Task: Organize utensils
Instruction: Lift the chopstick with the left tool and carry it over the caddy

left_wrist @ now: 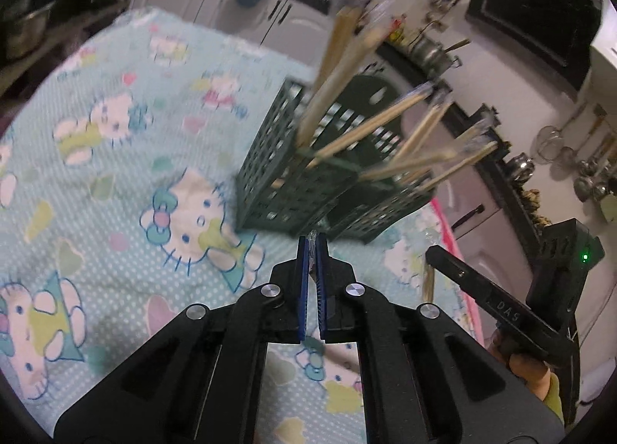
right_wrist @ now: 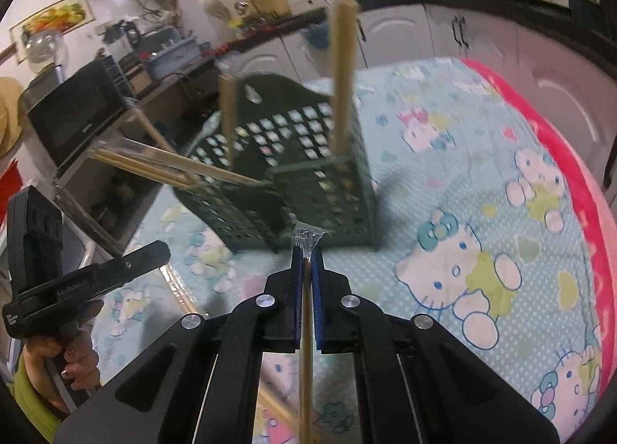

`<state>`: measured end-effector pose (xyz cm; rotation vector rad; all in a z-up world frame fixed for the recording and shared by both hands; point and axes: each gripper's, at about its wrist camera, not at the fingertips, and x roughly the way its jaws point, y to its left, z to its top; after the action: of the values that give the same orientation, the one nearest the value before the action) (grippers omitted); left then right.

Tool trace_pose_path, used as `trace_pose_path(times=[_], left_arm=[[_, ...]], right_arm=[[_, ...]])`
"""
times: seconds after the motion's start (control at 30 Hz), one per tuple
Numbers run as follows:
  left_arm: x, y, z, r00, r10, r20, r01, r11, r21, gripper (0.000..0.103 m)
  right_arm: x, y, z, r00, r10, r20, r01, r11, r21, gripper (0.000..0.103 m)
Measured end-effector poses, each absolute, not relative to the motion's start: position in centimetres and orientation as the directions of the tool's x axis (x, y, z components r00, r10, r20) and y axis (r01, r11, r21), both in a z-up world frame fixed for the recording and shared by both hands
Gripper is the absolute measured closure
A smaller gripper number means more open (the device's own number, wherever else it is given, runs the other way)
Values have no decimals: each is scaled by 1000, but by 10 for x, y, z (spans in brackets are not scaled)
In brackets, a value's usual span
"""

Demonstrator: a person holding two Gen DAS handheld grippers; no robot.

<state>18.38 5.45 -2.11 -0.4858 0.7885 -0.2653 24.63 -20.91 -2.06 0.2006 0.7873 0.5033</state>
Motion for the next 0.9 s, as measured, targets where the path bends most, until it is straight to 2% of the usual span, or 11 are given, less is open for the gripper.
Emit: trace_pose_path(times=[0.33,0.9], left_arm=[[169,26,22,736,-422,-530,136,858,-494,102],[153,14,71,780,-432,-452,223,868,-444,102]], right_arm=[[224,-202,23,648,539,-539,-431,842,324,98],[204,-205,67,724,543,-426,-469,840,273,98]])
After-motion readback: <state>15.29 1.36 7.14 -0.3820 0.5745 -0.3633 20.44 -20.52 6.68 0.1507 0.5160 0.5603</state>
